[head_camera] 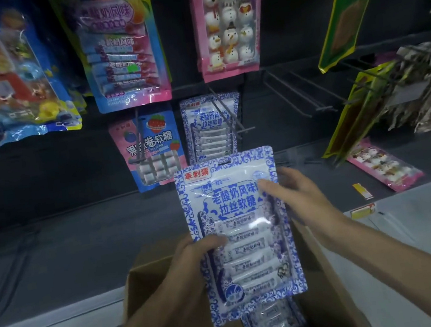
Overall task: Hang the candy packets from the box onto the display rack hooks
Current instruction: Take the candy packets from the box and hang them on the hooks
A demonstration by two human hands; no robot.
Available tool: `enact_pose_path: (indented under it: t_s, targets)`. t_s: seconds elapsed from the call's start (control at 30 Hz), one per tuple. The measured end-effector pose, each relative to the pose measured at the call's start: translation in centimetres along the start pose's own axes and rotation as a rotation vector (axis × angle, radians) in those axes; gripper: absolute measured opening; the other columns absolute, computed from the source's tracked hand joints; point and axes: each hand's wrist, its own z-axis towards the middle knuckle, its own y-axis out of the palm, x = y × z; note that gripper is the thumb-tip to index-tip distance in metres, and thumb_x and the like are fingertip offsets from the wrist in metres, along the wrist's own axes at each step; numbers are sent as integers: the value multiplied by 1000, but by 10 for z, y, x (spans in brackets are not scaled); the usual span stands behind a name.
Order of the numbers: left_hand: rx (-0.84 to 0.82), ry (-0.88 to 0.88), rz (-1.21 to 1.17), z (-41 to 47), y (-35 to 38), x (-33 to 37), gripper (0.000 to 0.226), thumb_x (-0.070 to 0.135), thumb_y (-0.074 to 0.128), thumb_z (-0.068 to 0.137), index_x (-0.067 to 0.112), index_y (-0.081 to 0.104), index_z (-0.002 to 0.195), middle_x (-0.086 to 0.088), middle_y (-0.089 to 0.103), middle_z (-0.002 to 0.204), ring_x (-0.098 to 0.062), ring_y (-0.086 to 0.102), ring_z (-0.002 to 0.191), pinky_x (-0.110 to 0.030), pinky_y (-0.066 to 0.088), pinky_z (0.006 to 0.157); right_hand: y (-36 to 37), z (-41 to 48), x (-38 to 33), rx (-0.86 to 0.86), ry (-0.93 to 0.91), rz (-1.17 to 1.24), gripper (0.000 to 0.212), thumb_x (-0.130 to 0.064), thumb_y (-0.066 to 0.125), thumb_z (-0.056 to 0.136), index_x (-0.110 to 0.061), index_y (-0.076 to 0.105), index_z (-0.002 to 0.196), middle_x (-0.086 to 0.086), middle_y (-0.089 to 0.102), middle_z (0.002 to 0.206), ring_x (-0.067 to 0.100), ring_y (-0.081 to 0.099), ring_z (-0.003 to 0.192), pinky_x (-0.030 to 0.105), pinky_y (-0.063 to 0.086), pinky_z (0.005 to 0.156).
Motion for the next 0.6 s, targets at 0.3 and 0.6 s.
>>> enact_pose_path:
  t_s: [0.3,0.6]
  targets:
    - [-52,-8,92,22,22,15,44,35,67,99,3,70,129,-19,74,124,-39,72,115,-54,51,108,-15,34,-7,-61,35,136,28,-27,73,99,-6,74,119,12,79,117,31,75,112,54,53,109]
    - [76,169,130,64,25,65,49,53,68,94,13,75,122,-8,79,116,-27,76,109,-46,54,103,-14,59,-5,27,54,155,27,-24,73,100,-7,74,121,11,80,112,29,78,103,45,62,95]
